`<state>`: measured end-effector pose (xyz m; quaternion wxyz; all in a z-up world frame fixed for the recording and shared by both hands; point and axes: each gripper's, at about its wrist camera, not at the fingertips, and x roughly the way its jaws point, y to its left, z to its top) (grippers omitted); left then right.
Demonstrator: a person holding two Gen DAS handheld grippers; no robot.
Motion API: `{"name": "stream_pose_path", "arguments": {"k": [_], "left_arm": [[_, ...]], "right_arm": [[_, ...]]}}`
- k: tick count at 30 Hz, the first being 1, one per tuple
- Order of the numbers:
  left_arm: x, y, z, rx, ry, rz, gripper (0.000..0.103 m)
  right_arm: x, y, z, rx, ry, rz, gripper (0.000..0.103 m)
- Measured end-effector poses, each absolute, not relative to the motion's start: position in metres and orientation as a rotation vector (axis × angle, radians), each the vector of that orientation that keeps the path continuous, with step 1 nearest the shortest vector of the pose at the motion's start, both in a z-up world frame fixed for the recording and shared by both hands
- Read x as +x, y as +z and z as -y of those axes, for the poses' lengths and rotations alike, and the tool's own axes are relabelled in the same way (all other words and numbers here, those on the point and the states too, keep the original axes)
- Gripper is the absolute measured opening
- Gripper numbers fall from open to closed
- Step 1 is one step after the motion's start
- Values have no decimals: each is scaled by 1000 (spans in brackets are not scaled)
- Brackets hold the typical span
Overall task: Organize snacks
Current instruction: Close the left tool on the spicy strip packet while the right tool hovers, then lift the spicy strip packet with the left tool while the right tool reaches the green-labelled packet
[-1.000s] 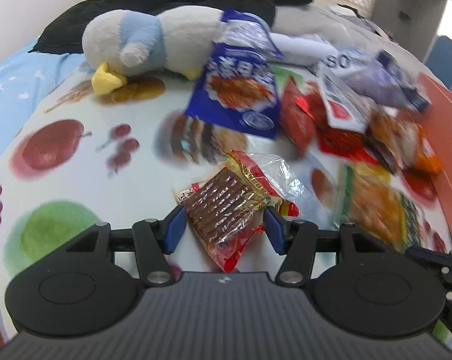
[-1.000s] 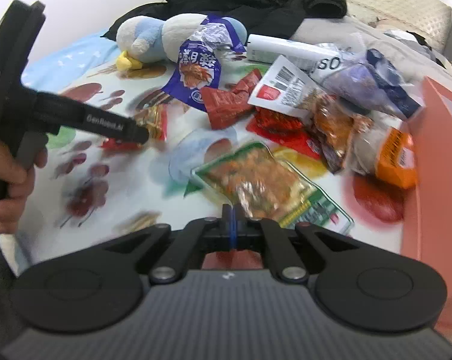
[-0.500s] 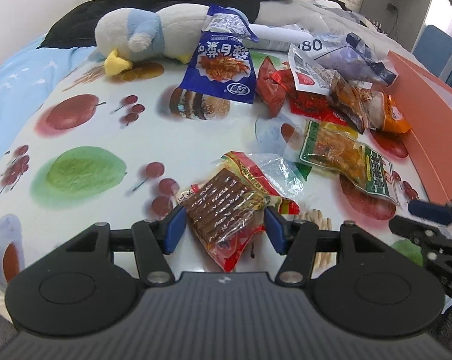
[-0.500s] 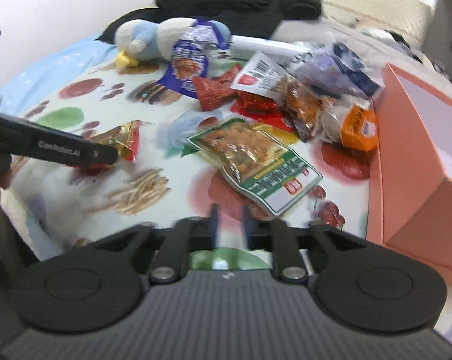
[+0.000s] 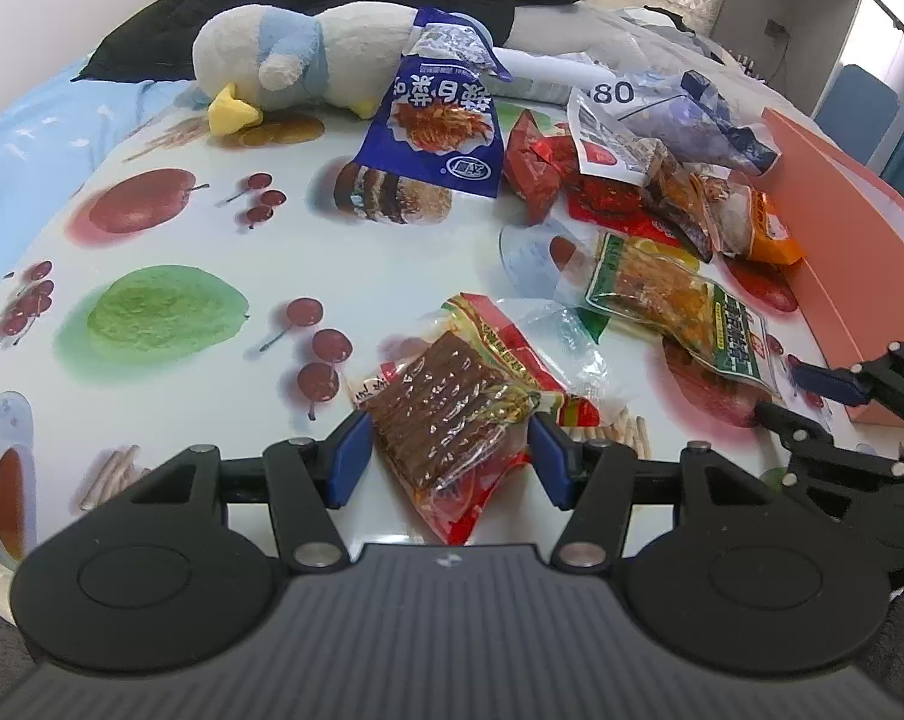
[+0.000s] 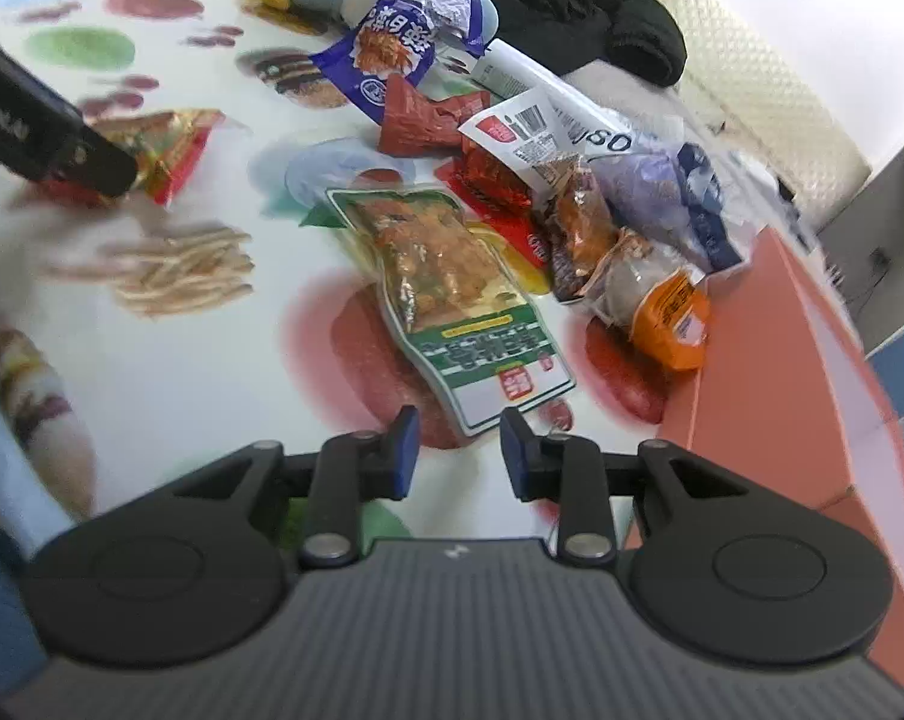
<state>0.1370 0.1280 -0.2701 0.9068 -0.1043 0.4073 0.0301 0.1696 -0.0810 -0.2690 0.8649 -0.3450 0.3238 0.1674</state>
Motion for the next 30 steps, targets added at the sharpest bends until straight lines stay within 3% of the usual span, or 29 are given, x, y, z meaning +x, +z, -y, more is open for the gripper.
{"name": "stream_pose_path", "arguments": {"k": [5,9,16,30], "left_arm": [[137,-271,-129,-220,53,-837,63],[135,-271,-129,-217,48,-835,63],[135,-269,-127,-225,47,-842,63],[108,-264,-103,-172,7,-883,63]], "right_arm": [[176,-273,76,-751,332,-664,30],[181,-274,74,-749,345,-677,11],[173,-268,76,-711,379,-683,6],[95,-242,107,-673,398,-715,5]]}}
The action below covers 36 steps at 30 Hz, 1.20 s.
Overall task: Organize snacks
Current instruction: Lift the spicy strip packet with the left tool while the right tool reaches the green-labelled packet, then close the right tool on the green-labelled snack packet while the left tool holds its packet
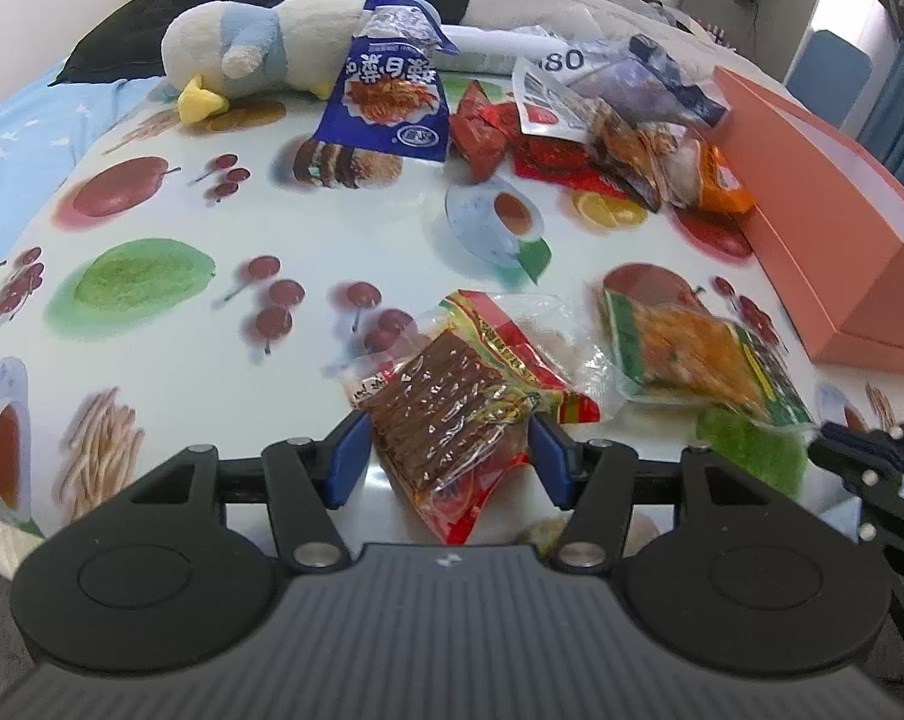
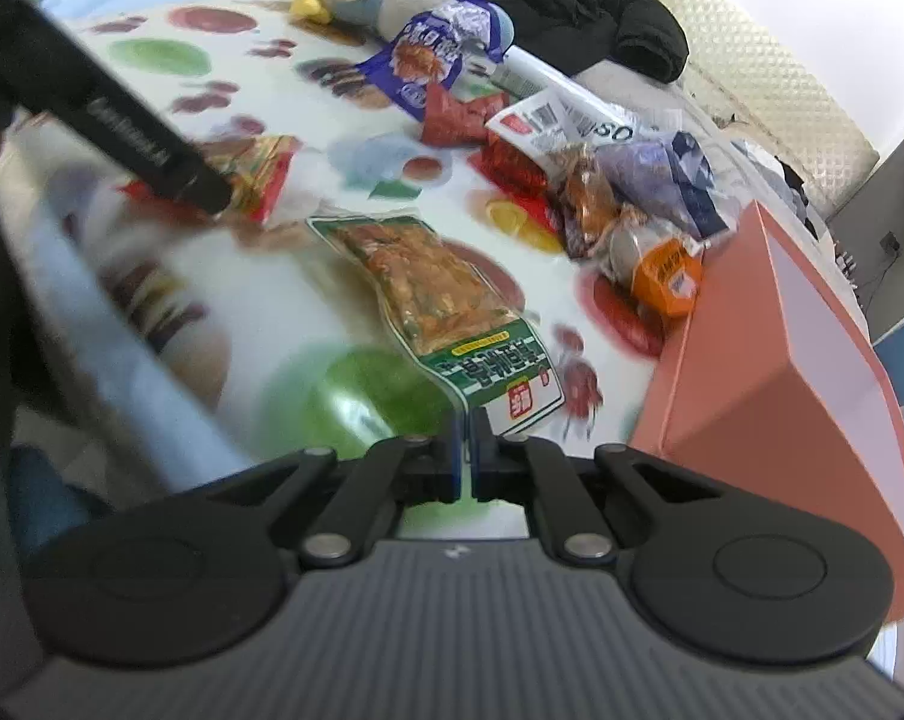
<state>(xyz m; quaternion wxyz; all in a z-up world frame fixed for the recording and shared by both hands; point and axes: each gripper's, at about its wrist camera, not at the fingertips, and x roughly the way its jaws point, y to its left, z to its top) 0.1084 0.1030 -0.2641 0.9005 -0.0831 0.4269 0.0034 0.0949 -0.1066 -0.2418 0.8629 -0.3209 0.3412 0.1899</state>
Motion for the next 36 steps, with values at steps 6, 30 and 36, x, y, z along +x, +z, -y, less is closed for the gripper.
{"name": "stream_pose_path", "arguments": {"k": [6,30,36], "left_arm": [[95,-259,-100,-189,-6,-885,79],[108,-273,-101,-216,80,-886,80],[112,-279,-93,-143,84,-915,79]], "right_arm": [[75,-236,131,-627,385,-777,9],[147,-255,123,-169,477,-838,91],[149,-268,122,-176,515,-831,95]]}}
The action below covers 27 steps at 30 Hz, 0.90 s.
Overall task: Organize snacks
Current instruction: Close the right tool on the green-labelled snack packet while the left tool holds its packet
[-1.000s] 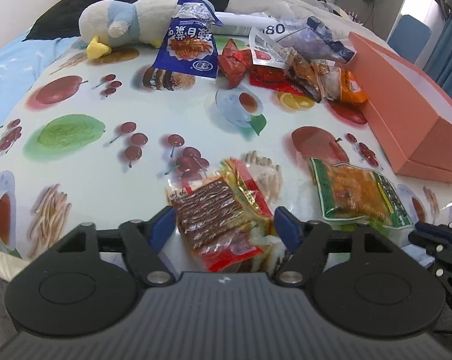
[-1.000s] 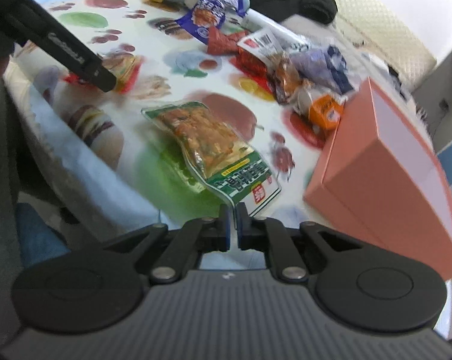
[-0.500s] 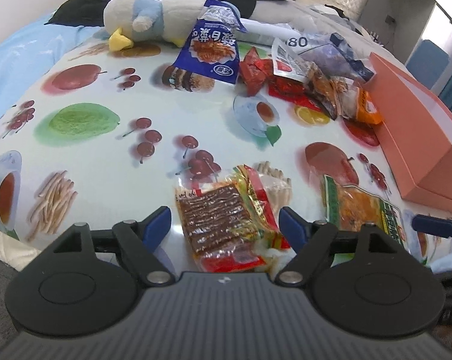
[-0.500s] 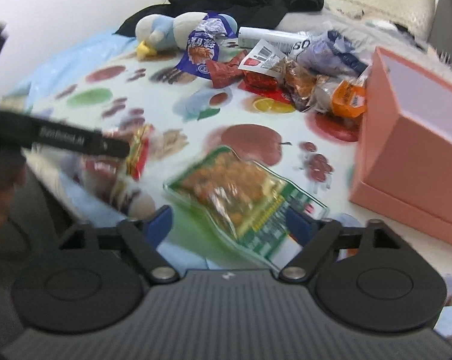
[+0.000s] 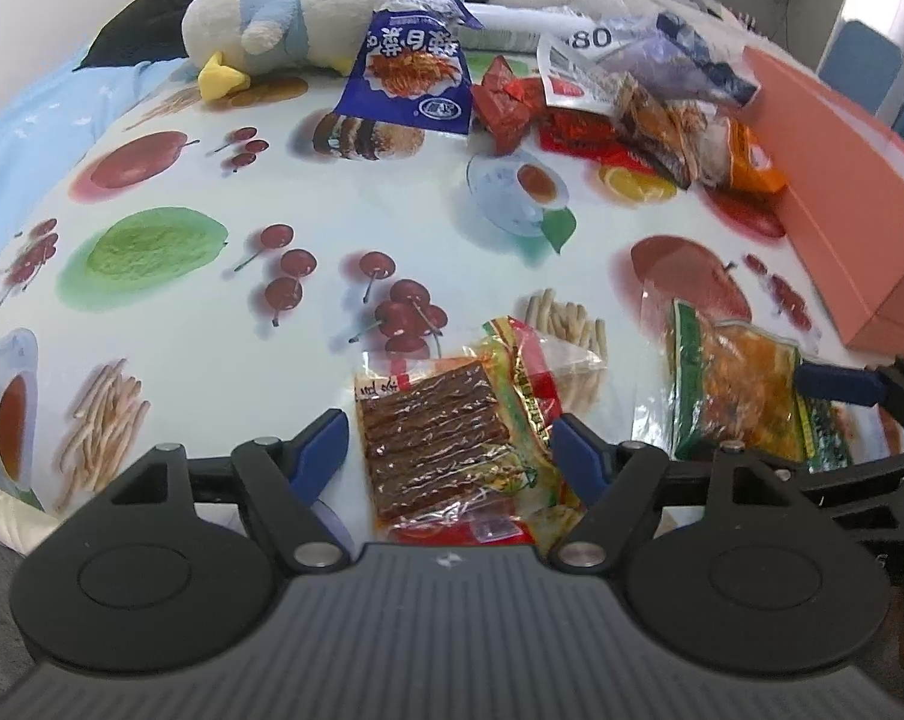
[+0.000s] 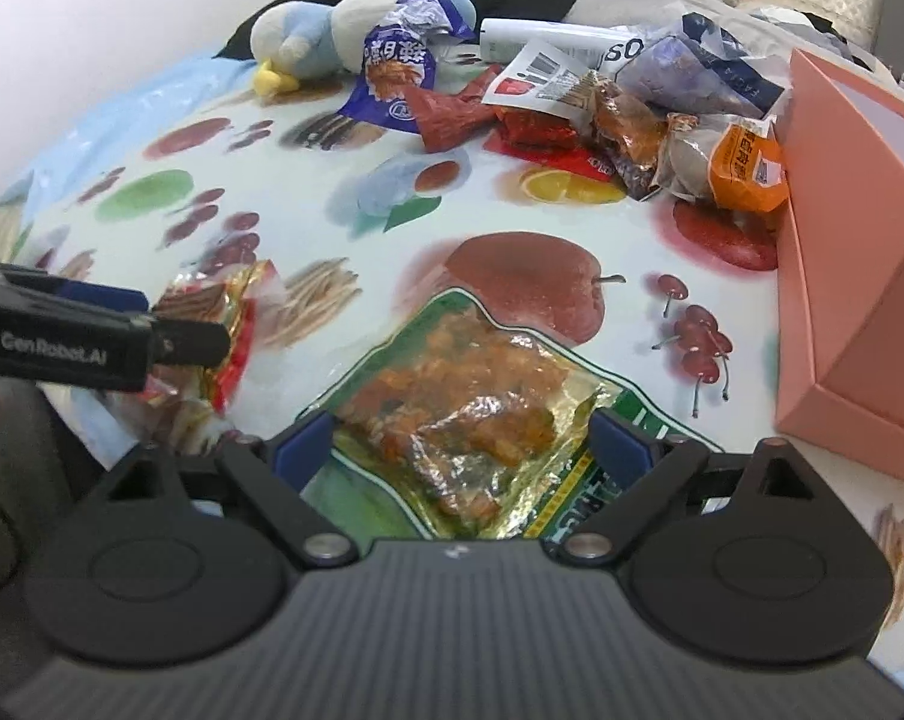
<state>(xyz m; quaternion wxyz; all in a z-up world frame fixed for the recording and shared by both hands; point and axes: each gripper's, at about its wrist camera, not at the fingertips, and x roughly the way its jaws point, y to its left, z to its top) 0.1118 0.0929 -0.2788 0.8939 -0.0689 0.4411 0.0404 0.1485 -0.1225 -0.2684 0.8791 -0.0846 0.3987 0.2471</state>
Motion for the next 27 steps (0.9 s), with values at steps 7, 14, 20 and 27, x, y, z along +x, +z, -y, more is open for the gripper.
{"name": "stream_pose_path", "arguments": {"k": [7,14,20,27], "left_arm": [[114,-280,-88,-88,87,-930,64],[111,-276,-93,-128,78,-910,59],[110,-268,-98,-197,67,-897,58],[107,-247,-95,-226,62,-858,57]], "right_arm": [[146,-275,114,-226,523,-842,96],[141,-265,106,-243,549,-822,47],[137,-255,107,-225,523,-802,16],[134,-235,123,-163,475,-780,11]]}}
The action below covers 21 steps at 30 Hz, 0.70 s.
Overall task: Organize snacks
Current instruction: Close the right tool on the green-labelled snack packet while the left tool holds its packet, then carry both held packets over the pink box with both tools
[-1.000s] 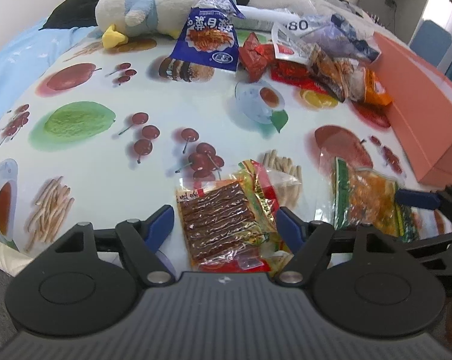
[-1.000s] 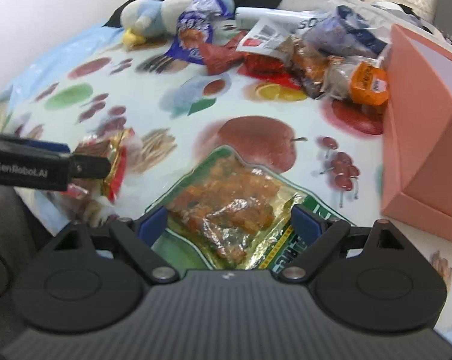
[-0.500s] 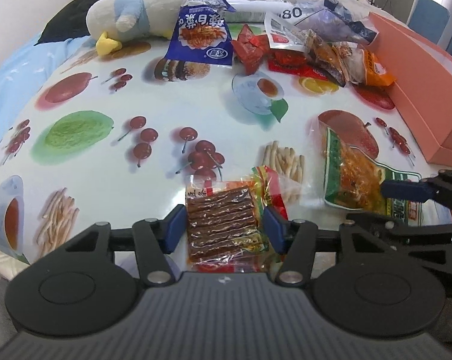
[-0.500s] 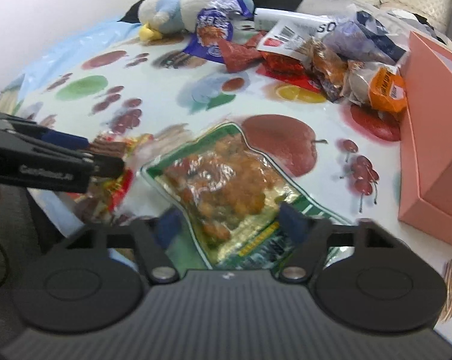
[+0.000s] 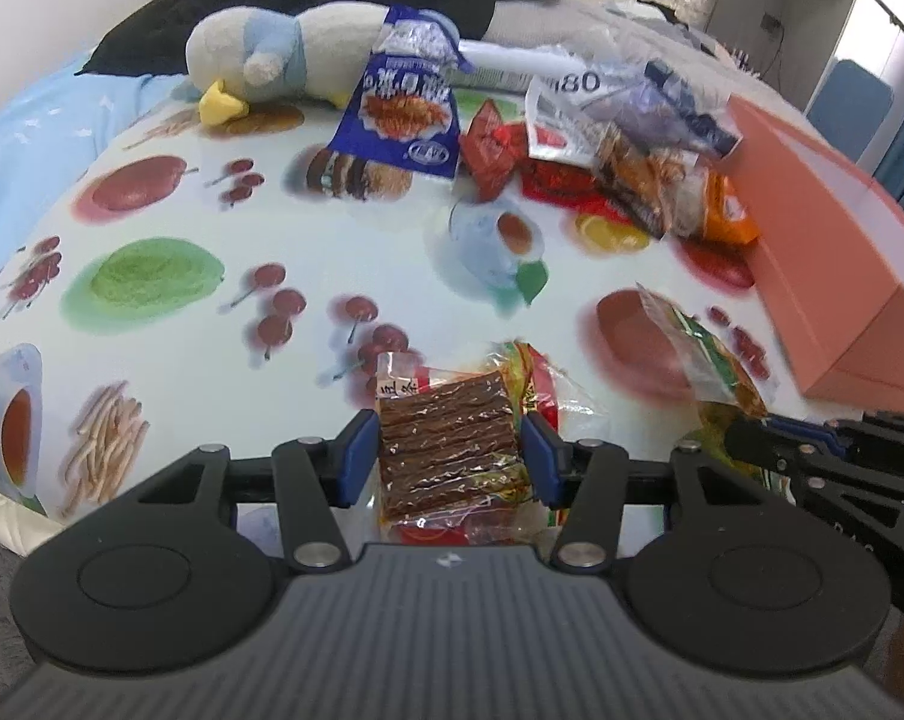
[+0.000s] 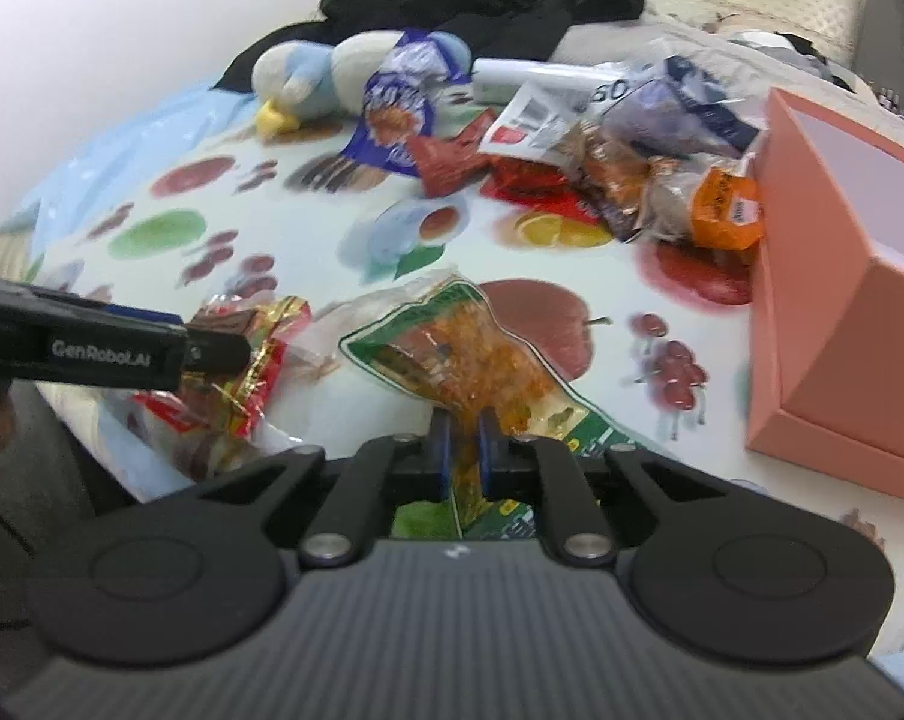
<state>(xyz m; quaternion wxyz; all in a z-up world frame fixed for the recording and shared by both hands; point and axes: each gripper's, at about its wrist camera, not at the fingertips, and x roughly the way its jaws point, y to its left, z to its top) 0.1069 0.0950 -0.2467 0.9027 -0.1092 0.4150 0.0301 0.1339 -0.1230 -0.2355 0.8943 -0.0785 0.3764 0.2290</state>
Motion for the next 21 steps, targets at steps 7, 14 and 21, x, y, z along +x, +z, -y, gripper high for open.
{"name": "stream_pose_path", "arguments": {"k": [7,14,21], "left_arm": [[106,-214,-86,-243,45,-813,57],[100,-173,-67,-246,18,-774,58],[87,-128,-48,-245,-11,-719,58]], "right_arm": [[128,-211,143,-102,448,-753,10],[122,-180,160,-32,436,-730,10],[108,-136,177,37,413,-676,10]]}}
